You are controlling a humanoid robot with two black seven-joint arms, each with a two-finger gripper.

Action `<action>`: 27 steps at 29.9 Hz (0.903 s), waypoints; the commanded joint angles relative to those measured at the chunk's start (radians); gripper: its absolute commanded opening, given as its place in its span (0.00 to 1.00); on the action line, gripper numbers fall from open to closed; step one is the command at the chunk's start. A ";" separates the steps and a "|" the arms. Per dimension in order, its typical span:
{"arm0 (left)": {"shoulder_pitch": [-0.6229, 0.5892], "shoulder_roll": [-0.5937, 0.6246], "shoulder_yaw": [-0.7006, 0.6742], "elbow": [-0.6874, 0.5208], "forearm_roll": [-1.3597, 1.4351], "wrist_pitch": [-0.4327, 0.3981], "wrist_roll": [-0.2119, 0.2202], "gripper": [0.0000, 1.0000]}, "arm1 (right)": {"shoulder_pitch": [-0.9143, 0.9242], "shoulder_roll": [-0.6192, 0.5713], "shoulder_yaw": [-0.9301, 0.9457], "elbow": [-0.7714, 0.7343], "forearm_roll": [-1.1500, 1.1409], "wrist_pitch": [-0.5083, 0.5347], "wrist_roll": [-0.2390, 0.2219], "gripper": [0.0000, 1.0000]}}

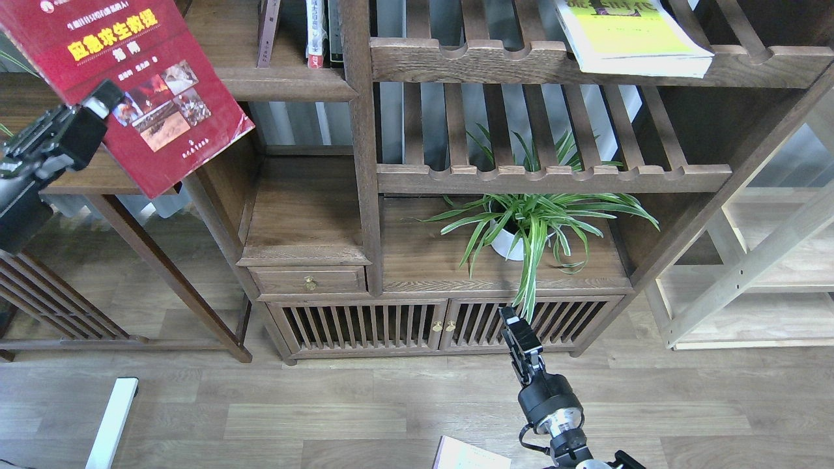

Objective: Organize books on shelf

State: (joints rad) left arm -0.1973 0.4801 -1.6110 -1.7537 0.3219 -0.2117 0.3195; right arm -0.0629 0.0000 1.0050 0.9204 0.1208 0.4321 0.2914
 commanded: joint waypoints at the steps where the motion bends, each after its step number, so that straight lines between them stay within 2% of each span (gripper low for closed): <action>1: -0.050 -0.001 0.002 -0.003 0.031 0.052 0.035 0.03 | 0.002 0.000 -0.014 0.000 0.000 0.019 0.000 0.64; 10: -0.180 -0.001 0.037 -0.001 0.094 0.143 0.107 0.04 | 0.005 0.000 -0.022 0.009 0.000 0.036 0.000 0.64; 17: -0.293 0.000 0.085 0.014 0.101 0.232 0.125 0.04 | 0.003 0.000 -0.022 0.025 0.002 0.045 0.000 0.64; 27: -0.349 0.000 0.109 0.068 0.140 0.239 0.150 0.05 | 0.002 0.000 -0.020 0.043 0.002 0.045 0.000 0.64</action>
State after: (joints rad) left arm -0.5407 0.4802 -1.5076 -1.6971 0.4594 0.0284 0.4587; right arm -0.0599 0.0000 0.9833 0.9565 0.1218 0.4770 0.2914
